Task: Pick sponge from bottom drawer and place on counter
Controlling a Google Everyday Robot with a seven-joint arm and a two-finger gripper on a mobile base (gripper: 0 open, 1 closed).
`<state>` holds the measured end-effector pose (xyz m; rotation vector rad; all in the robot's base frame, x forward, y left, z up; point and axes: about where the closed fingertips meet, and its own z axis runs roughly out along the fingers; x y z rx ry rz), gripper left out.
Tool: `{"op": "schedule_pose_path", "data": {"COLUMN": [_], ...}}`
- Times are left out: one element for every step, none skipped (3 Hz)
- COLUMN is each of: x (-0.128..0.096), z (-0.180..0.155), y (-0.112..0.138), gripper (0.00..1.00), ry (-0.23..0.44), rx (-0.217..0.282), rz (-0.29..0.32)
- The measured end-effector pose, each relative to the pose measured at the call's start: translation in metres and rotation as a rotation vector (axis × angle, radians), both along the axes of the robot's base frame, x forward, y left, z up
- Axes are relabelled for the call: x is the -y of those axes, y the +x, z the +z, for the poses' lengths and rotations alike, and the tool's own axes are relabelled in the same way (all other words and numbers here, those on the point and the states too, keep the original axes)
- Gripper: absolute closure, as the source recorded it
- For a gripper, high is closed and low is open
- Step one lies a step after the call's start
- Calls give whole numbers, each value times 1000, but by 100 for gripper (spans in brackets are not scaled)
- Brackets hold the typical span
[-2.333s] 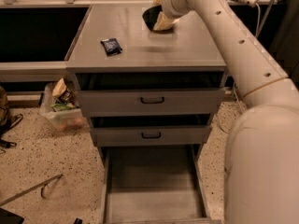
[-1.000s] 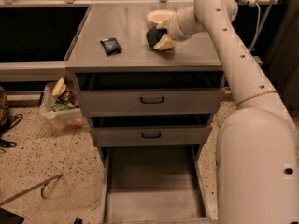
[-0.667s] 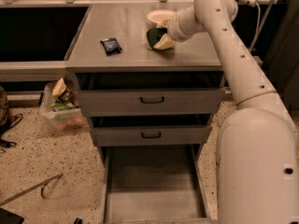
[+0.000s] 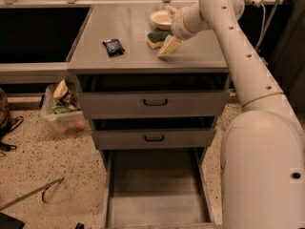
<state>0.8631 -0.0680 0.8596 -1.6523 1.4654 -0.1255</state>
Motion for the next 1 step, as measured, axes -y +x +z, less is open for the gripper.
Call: {"op": "schedule_pose_path", "data": {"x": [0], "z": [0], "y": [0], "gripper": [0], "ry": [0], "rx": [0], "rz": [0]}}
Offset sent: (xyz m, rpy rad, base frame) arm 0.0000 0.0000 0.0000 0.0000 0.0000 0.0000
